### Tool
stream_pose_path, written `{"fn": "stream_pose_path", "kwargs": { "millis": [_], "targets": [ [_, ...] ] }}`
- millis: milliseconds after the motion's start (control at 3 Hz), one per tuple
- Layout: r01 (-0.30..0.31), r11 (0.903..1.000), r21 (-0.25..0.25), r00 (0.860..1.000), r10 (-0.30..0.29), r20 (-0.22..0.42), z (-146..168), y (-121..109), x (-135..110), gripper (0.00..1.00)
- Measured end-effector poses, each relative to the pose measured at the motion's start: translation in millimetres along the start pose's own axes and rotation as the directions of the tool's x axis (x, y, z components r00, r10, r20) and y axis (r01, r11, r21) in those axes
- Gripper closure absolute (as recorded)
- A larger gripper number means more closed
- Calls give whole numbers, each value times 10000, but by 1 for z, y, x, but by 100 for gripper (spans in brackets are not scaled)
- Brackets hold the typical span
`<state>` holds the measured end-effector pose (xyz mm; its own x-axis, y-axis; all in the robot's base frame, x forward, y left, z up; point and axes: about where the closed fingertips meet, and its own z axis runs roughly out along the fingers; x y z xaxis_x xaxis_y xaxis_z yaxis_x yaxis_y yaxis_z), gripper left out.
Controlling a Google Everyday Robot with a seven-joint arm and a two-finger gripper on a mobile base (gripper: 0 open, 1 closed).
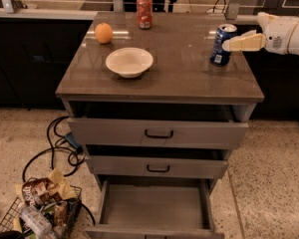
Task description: Place pepsi can into bottom drawer
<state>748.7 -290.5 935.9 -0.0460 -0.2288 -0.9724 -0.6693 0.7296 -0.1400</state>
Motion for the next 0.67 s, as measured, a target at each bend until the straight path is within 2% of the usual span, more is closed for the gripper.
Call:
{"fn": "stream_pose_path", "kwargs": {
  "millis": [333,667],
  "targets": [
    [-649,9974,-315,9971,661,380,16,-3,12,0],
    [-1038,9899,-965,9932,1084,429,38,9,21,0]
  ]
}}
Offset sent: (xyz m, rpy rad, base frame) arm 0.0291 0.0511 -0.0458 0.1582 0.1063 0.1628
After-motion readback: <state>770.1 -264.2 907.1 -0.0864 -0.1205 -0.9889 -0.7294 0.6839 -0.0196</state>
